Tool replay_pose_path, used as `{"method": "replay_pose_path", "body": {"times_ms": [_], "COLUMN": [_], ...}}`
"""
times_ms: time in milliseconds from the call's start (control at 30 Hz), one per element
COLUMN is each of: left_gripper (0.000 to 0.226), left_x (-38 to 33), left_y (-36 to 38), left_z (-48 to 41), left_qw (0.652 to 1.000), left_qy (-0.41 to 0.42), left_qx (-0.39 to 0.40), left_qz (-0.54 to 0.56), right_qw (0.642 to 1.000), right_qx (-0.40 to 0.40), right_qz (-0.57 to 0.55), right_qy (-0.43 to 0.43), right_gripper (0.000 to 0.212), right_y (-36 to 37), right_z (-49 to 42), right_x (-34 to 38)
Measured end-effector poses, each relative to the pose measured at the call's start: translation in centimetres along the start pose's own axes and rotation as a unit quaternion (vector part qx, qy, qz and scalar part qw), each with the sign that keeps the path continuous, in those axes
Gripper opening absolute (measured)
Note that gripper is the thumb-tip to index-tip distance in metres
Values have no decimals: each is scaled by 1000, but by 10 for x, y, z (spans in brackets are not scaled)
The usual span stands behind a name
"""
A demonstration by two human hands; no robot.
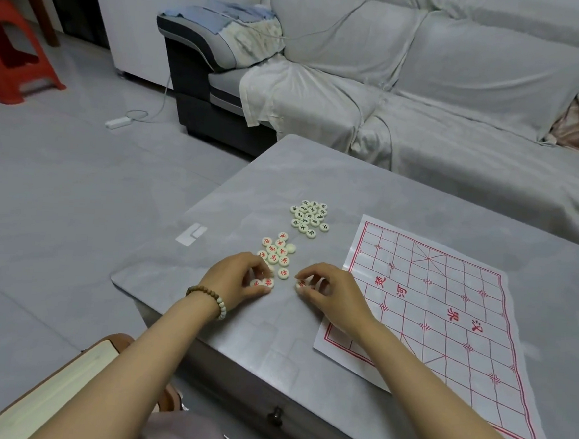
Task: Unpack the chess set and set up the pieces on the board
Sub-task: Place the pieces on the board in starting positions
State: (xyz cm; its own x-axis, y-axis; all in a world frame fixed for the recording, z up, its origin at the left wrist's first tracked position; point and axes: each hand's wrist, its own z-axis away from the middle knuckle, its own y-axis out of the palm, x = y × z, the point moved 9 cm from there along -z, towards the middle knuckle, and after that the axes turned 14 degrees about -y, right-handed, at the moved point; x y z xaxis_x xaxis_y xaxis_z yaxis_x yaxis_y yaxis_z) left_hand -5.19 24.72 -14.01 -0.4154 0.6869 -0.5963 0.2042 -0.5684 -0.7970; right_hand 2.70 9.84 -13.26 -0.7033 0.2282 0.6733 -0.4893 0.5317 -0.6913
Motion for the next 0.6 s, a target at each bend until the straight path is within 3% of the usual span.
{"method": "replay_pose_path", "body": {"times_ms": [167,367,500,600], "left_gripper": [21,20,16,23], "left_x": [-2,-13,-70,-122], "left_y": [3,3,12,46], "left_z": [-4,-5,10,22], "left_qw": [1000,1000,994,990], "left_qy": [-12,-16,45,105], "left_qx": [5,3,6,52], "left_qz": [-1,6,101,75], "right_qw": [997,991,987,984], "right_qx": [-68,-96,-117,-138], "right_qz": [-34,-47,-48,-48], "right_qy": [28,77,96,105], "right_gripper": [18,20,20,20], "right_y": [-39,-74,-93,-105], "right_z": [34,80,102,113], "right_x": [-10,-34,-42,-46]}}
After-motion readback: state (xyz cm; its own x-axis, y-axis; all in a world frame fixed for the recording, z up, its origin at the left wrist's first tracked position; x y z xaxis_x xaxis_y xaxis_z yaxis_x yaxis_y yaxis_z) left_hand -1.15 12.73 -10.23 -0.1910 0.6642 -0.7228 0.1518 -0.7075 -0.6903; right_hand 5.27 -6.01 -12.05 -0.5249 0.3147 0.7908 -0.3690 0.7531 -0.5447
